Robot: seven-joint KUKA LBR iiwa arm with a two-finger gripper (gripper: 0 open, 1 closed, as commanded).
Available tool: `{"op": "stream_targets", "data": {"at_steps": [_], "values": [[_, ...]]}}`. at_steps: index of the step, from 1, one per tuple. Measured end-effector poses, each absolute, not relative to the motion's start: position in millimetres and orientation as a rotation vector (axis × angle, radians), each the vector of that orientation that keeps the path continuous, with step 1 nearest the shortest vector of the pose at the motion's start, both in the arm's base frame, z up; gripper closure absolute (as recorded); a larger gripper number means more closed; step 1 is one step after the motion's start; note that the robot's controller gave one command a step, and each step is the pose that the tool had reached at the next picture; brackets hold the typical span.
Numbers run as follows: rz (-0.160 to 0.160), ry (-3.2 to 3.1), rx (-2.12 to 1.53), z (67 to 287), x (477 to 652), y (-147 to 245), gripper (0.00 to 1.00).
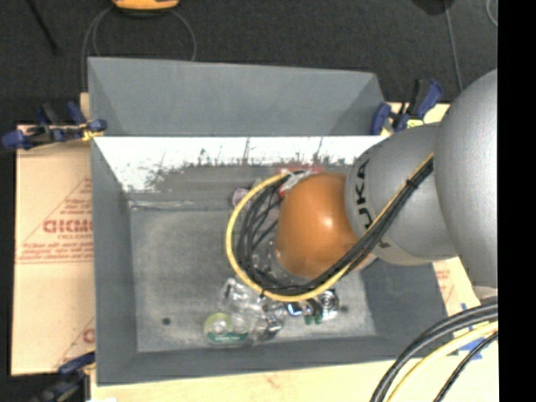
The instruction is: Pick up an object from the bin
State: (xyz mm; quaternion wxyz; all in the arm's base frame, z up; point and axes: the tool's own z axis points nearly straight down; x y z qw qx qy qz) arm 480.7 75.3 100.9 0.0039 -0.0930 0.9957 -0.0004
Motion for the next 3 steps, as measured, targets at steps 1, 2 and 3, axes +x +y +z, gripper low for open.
{"op": "stream_targets", "data": {"at_steps": [1, 2, 3], "values": [[0.002, 3.138, -0.005, 108.4, 475.2, 68.7, 0.00], [0.008, 3.121, 0.031, 76.8, 480.2, 63.4, 0.00], [0.005, 3.133, 0.028, 78.8, 482.8, 64.2, 0.00]]}}
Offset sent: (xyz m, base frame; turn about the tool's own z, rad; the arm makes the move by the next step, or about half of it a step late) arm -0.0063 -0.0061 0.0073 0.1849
